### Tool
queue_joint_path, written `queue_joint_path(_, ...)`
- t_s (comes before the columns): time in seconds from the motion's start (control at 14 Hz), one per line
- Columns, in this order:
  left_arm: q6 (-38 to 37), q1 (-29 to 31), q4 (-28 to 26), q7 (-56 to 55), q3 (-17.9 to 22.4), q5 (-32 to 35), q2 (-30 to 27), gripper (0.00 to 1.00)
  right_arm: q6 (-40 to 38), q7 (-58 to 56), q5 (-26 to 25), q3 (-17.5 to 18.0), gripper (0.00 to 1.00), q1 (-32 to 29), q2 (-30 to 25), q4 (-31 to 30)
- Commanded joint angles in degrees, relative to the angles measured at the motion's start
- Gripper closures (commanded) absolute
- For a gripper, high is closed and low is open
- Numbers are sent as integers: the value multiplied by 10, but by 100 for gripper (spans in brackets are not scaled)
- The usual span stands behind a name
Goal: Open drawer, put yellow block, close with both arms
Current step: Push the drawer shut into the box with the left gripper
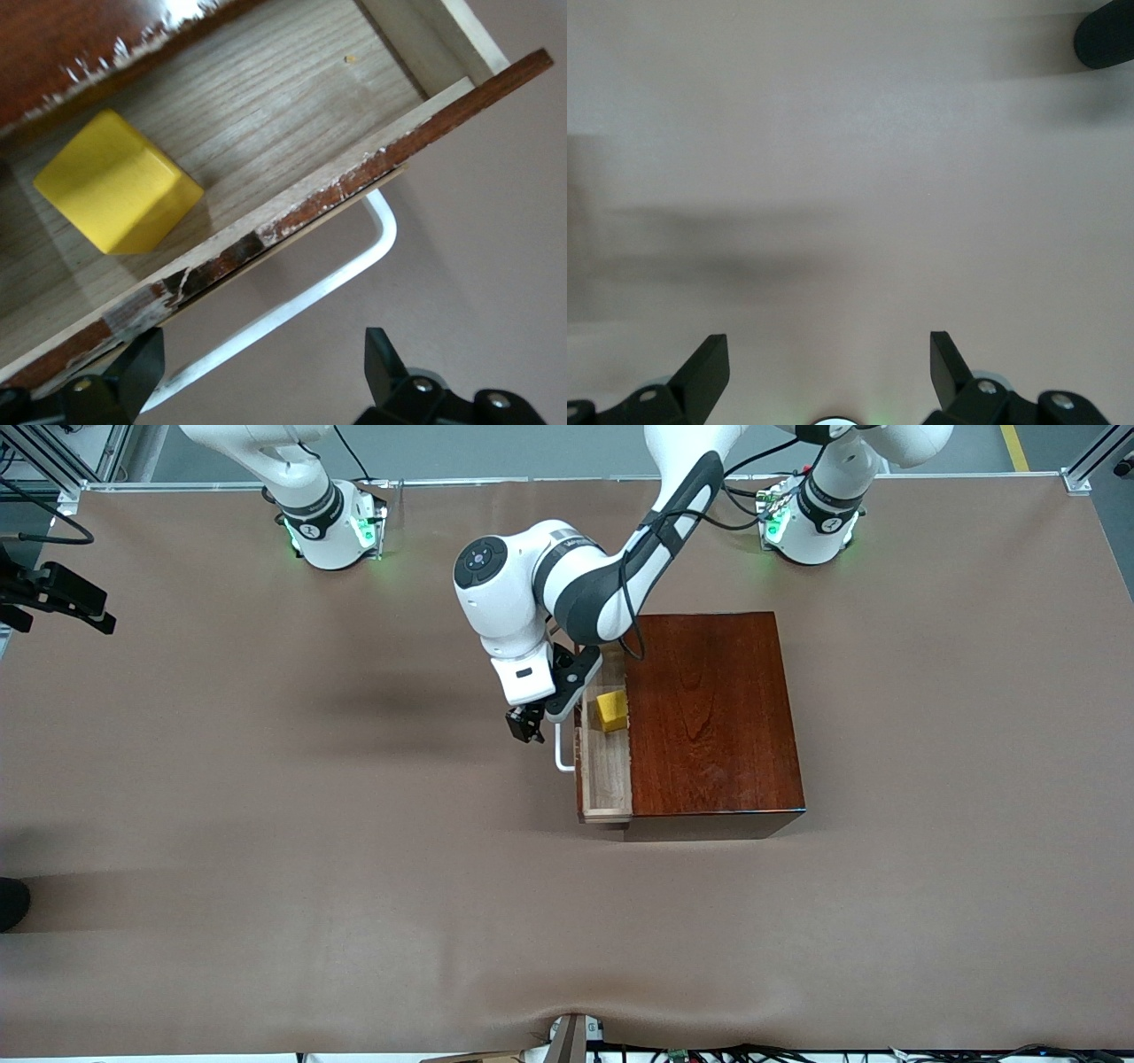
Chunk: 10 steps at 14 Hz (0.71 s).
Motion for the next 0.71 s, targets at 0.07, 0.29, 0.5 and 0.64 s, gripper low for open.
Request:
queue_joint_path(0.07,-38,13,-19,27,3,4,-26,0,-4,-4,10,29,0,-11,2,13)
queue_joint_path(0.29,-40,14,-25,27,3,4,-27,0,-3,-1,10,56,0,-31,2,13)
queue_joint_path(0.5,-53,14,-33,28,4,4,-27,0,-6,-4,10,52,0,-32,2,12)
queue_joint_path(0.64,-56,22,-40,28,3,4,-28,0,-5,-4,11,50,0,-35,2,11)
